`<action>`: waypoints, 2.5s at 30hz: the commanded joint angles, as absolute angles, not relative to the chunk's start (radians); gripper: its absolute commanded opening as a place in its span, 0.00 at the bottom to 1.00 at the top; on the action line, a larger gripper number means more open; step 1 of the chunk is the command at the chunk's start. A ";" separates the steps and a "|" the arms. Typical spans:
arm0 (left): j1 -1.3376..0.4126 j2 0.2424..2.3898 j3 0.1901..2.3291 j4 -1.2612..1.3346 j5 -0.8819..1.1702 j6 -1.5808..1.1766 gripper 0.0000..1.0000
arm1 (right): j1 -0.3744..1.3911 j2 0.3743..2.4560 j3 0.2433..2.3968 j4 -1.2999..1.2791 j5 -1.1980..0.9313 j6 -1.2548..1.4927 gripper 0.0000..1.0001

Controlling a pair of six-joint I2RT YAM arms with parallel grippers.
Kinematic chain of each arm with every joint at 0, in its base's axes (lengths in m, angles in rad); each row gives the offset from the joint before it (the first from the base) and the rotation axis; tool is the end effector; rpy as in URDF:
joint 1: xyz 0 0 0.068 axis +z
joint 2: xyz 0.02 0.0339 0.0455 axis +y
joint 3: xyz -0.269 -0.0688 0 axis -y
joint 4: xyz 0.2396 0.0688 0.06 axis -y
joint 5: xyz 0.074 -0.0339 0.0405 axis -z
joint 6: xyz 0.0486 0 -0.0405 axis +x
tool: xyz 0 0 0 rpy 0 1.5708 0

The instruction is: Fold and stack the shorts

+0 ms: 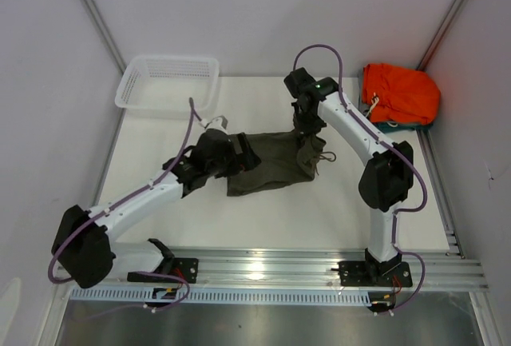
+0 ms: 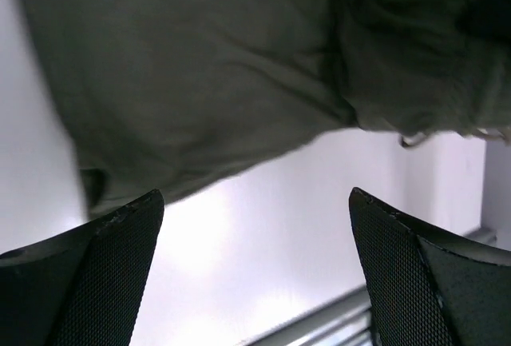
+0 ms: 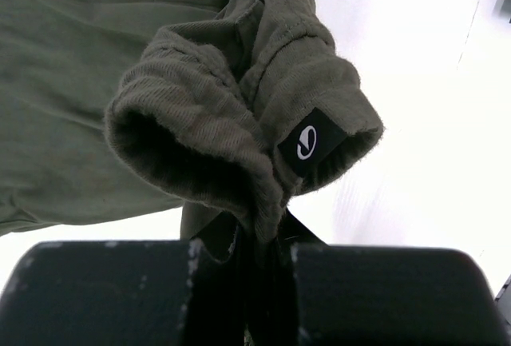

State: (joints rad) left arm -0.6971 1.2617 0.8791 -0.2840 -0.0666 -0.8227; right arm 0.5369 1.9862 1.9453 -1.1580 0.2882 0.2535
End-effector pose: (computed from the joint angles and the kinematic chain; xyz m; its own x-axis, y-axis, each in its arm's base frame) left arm 0.2161 -0.1767 0.2602 -0.7626 -0.3153 -0.5648 0.0610 0.8342 -0.5481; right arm 0.3630 0.2000 0.2974 -0.8757 -0.2414 -0.4182 -0.1880 0.9682 -0.1652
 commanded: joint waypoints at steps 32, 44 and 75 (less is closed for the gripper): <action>-0.348 1.631 0.741 -0.011 0.110 -0.722 0.53 | 0.652 2.083 2.158 -1.221 0.304 0.287 0.00; -0.408 1.605 0.709 -0.006 0.074 -0.736 0.44 | 0.753 2.250 2.362 -1.327 0.361 0.339 0.00; -0.410 1.509 0.719 -0.138 -0.052 -0.701 0.45 | 0.572 1.997 1.962 -1.172 0.379 0.315 0.00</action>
State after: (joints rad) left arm -0.4038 1.5494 0.7158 -0.0647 0.0090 -0.7250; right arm 0.6312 2.1239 1.9957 -1.2083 0.3218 0.3569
